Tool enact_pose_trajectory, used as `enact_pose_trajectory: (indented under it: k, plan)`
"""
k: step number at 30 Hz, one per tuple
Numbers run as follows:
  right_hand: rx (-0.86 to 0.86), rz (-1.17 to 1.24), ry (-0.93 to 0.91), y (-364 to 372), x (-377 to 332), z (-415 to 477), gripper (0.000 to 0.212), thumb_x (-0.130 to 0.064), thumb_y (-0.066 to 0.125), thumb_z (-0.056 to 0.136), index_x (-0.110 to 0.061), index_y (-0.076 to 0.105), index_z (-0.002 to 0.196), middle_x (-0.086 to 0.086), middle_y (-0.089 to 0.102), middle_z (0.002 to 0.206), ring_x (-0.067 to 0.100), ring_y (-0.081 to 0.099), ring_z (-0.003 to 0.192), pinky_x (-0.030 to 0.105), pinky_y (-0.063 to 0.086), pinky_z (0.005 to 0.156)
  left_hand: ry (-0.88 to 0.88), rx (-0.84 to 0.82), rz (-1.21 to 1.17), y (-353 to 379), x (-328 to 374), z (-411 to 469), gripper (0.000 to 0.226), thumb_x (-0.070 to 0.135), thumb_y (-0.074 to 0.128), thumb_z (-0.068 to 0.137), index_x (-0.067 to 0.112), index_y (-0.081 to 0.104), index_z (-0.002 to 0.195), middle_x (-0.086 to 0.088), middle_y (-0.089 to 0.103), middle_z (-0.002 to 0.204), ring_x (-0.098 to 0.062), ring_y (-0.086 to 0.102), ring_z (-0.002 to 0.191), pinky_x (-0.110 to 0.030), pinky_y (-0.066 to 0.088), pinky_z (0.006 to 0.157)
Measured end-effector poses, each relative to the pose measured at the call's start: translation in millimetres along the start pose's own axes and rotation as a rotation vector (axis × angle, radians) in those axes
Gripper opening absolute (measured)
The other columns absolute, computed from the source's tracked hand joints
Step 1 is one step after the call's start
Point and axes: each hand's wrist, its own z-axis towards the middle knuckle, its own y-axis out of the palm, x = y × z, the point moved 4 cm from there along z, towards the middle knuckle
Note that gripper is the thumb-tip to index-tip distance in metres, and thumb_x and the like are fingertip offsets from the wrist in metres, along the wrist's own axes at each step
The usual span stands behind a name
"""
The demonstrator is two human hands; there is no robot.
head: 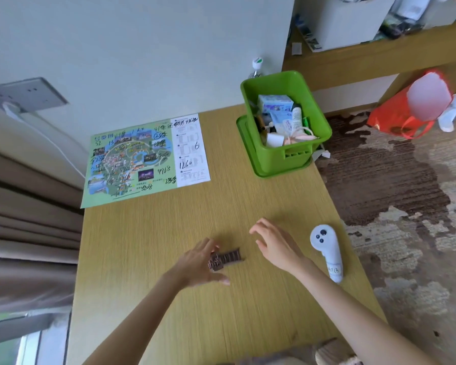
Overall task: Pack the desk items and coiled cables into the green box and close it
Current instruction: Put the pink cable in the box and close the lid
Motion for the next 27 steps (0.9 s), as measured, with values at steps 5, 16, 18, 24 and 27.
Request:
enact_pose_trajectory:
  k: [5,16,18,24,27]
  plan:
    - [0.02,0.048,0.029,-5,1,2,0.02,-0.012,0.055,0.095,-0.016,0.057,0.115,-0.005,0.052,0.115,0.016,0.062,0.092,0.032,0.055,0.072,0.005,0.238,0.151,6,3,0,0.046,0.046,0.051,0.095,0.017,0.044,0.129,0.001,0.054,0.126,-0.014,0.056,0.108,-0.029,0.052,0.083]
    - [0.437,-0.045,0.02,-155,16,72,0.019,-0.004,0.055,0.091,-0.011,0.06,0.109,0.002,0.056,0.115,0.018,0.06,0.097,0.032,0.051,0.066,-0.03,0.688,-0.395,-155,84,70,0.033,0.049,0.065,0.083,0.019,0.055,0.094,0.007,0.067,0.081,-0.019,0.064,0.077,-0.036,0.053,0.067]
    - [0.517,-0.111,0.035,-183,23,84,0.016,-0.005,0.055,0.091,-0.01,0.06,0.106,0.005,0.056,0.112,0.022,0.058,0.1,0.033,0.047,0.069,-0.005,0.724,-0.512,-187,104,86,0.031,0.042,0.069,0.082,0.016,0.056,0.093,0.008,0.066,0.077,-0.017,0.064,0.073,-0.034,0.052,0.064]
    - [0.522,-0.233,0.33,-225,70,119,0.04,-0.023,0.054,0.095,-0.004,0.044,0.13,0.016,0.047,0.133,0.033,0.044,0.122,0.042,0.04,0.097,0.006,0.78,-0.595,-248,141,136,0.027,0.036,0.071,0.079,0.016,0.056,0.09,0.011,0.059,0.076,-0.016,0.057,0.074,-0.029,0.043,0.064]
    - [0.443,-0.129,0.487,-226,95,136,0.048,-0.026,0.053,0.097,-0.001,0.037,0.134,0.021,0.05,0.132,0.037,0.05,0.119,0.042,0.043,0.086,-0.04,0.751,-0.681,-262,146,165,0.03,0.033,0.07,0.081,0.013,0.054,0.096,0.008,0.058,0.078,-0.011,0.055,0.07,-0.025,0.041,0.058]
